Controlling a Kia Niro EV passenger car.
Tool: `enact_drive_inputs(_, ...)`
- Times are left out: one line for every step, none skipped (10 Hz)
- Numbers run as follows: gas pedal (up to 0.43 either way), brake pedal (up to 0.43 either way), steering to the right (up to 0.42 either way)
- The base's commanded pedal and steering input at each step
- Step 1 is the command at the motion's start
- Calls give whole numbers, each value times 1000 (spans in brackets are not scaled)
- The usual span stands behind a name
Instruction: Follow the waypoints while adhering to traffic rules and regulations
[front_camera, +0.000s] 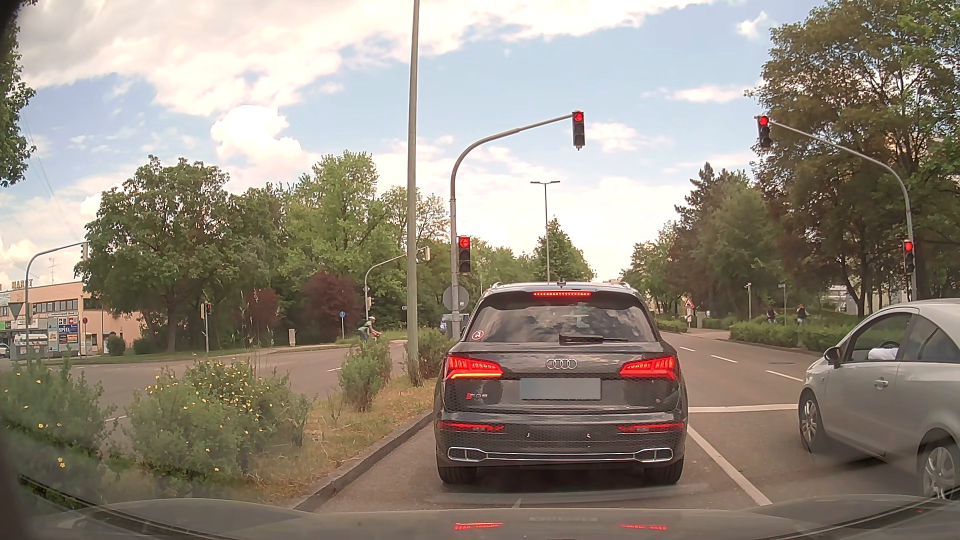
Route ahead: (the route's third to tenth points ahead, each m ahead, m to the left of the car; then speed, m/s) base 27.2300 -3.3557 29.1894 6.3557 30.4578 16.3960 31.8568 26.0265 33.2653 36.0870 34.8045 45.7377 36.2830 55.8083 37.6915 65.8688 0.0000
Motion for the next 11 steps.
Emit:
enact_drive_inputs(0,445,29)
enact_drive_inputs(0,439,29)
enact_drive_inputs(0,445,29)
enact_drive_inputs(0,439,29)
enact_drive_inputs(0,445,29)
enact_drive_inputs(0,445,30)
enact_drive_inputs(0,439,29)
enact_drive_inputs(0,445,30)
enact_drive_inputs(0,445,29)
enact_drive_inputs(0,445,29)
enact_drive_inputs(0,445,29)
